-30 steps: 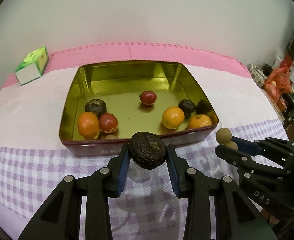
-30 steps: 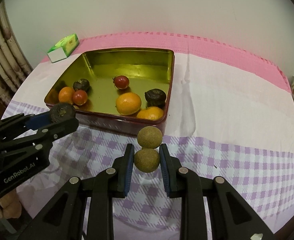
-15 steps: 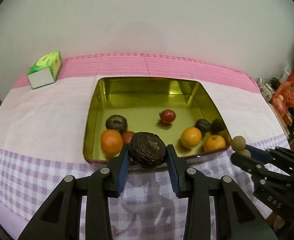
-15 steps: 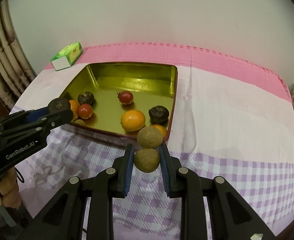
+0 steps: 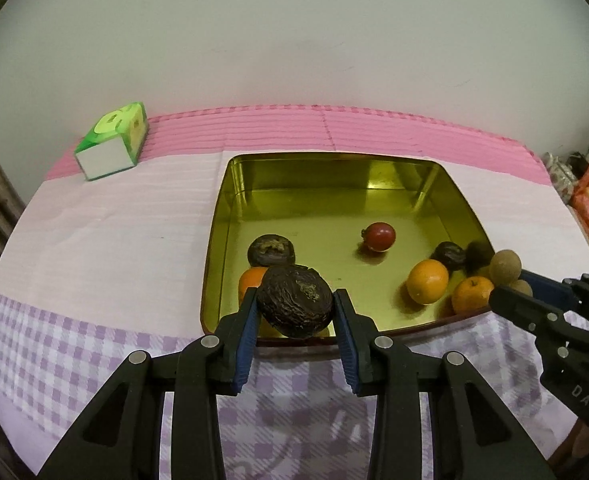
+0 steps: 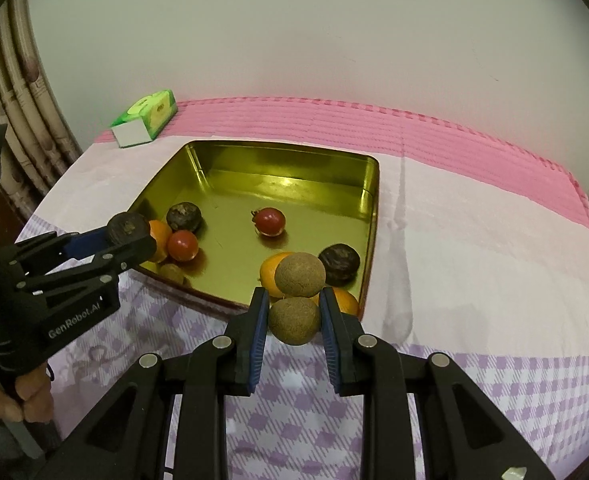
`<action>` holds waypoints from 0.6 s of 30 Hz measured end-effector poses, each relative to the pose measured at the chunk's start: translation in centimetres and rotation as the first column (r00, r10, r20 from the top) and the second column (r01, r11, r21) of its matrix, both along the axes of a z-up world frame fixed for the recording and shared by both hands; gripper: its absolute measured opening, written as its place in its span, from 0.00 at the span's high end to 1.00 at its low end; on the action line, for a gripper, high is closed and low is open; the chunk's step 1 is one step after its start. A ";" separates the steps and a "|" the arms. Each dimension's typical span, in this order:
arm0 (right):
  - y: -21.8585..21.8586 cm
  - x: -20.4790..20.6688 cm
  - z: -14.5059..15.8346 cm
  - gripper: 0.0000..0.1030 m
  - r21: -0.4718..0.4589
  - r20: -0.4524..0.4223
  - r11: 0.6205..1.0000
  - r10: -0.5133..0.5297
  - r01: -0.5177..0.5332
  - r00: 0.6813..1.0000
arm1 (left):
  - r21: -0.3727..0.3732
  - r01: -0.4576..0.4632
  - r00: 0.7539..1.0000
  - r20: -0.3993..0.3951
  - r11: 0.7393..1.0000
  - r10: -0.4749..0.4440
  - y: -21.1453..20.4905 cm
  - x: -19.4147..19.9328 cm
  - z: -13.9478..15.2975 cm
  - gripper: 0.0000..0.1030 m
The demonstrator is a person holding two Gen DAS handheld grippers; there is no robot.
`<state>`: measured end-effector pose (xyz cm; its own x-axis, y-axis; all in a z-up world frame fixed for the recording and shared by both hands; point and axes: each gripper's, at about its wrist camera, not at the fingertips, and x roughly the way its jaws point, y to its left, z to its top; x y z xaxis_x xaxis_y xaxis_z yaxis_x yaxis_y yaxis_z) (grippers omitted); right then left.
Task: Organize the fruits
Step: 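Lift the dark brown and tan fruits and carry them over the tin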
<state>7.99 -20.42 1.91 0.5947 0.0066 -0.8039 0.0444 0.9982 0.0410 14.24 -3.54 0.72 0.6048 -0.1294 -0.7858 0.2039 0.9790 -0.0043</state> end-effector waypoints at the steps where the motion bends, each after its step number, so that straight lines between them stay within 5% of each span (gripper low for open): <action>1: 0.0 0.2 0.0 0.77 0.002 -0.001 1.000 0.000 0.000 1.000 | 0.004 -0.003 1.000 -0.002 1.000 0.003 0.0 0.1 -0.1 0.64; 18: -0.3 3.5 -1.6 0.77 0.010 -0.033 1.000 -0.019 0.019 0.999 | 0.029 -0.041 0.999 -0.032 0.999 0.042 0.4 1.8 -1.3 0.64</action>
<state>11.51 -20.71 0.35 0.5682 0.0038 -0.8229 0.0650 0.9967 0.0495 16.05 -3.16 -0.56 0.5832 -0.0820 -0.8082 0.1633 0.9864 0.0178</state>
